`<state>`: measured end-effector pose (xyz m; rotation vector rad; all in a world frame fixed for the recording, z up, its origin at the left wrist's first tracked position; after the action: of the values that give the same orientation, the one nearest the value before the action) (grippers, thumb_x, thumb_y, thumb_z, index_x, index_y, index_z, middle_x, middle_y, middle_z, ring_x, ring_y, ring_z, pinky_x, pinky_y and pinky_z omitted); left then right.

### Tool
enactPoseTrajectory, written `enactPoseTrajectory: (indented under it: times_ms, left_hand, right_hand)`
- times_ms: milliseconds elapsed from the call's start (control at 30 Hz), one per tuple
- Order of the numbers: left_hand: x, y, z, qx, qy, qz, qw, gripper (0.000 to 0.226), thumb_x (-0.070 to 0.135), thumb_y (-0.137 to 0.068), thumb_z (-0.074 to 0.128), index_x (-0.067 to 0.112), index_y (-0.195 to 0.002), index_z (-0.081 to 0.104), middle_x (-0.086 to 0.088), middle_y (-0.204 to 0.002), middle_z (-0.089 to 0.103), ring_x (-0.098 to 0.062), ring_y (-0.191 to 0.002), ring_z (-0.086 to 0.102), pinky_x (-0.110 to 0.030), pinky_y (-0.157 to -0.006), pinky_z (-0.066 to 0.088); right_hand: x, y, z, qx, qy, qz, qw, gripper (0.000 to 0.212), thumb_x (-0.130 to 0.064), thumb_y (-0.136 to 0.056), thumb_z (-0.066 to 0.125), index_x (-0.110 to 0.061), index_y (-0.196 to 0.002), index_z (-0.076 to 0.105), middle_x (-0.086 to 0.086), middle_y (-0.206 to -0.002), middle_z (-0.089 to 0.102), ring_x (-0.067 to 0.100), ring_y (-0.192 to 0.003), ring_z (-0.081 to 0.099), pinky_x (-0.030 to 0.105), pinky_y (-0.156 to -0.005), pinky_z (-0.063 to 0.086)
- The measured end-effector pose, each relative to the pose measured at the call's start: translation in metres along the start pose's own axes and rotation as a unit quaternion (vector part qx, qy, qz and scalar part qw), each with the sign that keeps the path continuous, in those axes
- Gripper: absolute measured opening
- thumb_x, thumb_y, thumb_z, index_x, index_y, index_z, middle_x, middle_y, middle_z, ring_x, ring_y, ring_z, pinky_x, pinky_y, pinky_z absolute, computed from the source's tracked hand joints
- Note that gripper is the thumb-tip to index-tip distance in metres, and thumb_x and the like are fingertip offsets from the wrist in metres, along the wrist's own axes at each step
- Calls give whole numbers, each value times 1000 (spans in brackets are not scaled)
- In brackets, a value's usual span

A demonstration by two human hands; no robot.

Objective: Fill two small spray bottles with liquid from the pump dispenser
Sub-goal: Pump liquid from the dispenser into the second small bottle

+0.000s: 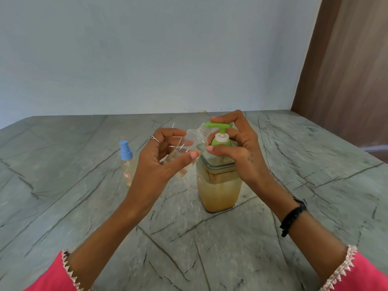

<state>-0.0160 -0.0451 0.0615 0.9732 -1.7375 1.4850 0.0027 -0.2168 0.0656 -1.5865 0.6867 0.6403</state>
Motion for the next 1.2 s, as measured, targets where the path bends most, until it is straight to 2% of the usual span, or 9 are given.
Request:
enactPoseTrajectory:
  times_ms: [267,467,533,633,800,933,1033,1133,1200]
  left_hand:
    - [-4,0,0,-8,0,4,1000,37,30,-66,71,28,-100,57,14,-93,70,-4,-91,66,-16,-70,52]
    - [-5,-1,-2,-1,-8,11,1000,41,38,-62,75,32,-99,56,11,-96,70,-7,-92,66,-21,-77,54]
    - [-5,-1,-3,3,-8,13,1000,41,44,-61,70,33,-99,57,8,-98,69,-8,-92,66,-22,-78,54]
    - [-4,-1,-2,2,-6,15,1000,41,44,-61,69,32,-99,57,7,-98,69,-8,-92,66,-21,-76,54]
    - [-3,0,-1,3,-6,15,1000,42,44,-62,69,30,-100,57,3,-100,69,-12,-94,66,-29,-80,55]
    - [0,-2,-1,8,-4,14,1000,41,45,-62,68,33,-100,56,9,-100,69,-10,-96,66,-34,-84,54]
    - [1,-3,0,5,-9,13,1000,42,46,-62,68,34,-100,56,11,-101,68,-6,-97,65,-32,-84,55]
    - [1,-3,0,3,-6,12,1000,42,42,-63,72,32,-100,57,7,-101,68,-7,-98,65,-36,-86,54]
    - [1,-3,0,3,-3,11,1000,42,41,-63,72,32,-100,57,7,-101,69,-7,-98,65,-38,-87,54]
  right_hand:
    - [2,-3,2,5,-11,1,1000,33,1,-68,66,-24,-85,55,-6,-68,67,9,-69,65,21,-65,52]
    - [3,2,2,16,14,-22,1000,40,0,-71,66,-28,-98,55,-5,-76,66,8,-75,63,18,-75,47]
    - [2,3,2,8,20,-24,999,40,0,-73,66,-22,-105,56,-12,-79,66,5,-78,63,17,-79,46]
    - [4,5,1,-4,46,-34,998,32,1,-77,65,2,-108,58,-31,-94,62,-3,-86,62,12,-80,45]
    - [5,5,-2,-13,58,-44,997,33,1,-81,67,5,-112,56,-35,-100,58,-4,-91,62,15,-83,48]
    - [6,5,-1,-22,54,-41,997,35,-3,-80,65,7,-112,56,-41,-102,55,-9,-93,59,12,-84,46]
    - [6,4,-1,-17,42,-20,999,35,-7,-78,65,5,-110,56,-36,-95,60,-7,-88,61,13,-82,47]
    - [3,3,-1,-4,12,2,1000,37,-5,-74,67,-16,-107,55,-18,-79,67,0,-82,62,17,-81,48]
    - [1,1,0,2,-3,9,1000,35,-5,-71,67,-13,-102,57,-17,-75,67,-1,-82,62,20,-83,48]
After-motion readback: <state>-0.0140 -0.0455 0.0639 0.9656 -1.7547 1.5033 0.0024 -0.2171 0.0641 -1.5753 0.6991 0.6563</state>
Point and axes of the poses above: each hand's wrist, its own y-axis away from the middle knuckle, its own z-axis out of the palm, x = y × z, the point moved 2 cm from there along -y, towards the middle knuckle
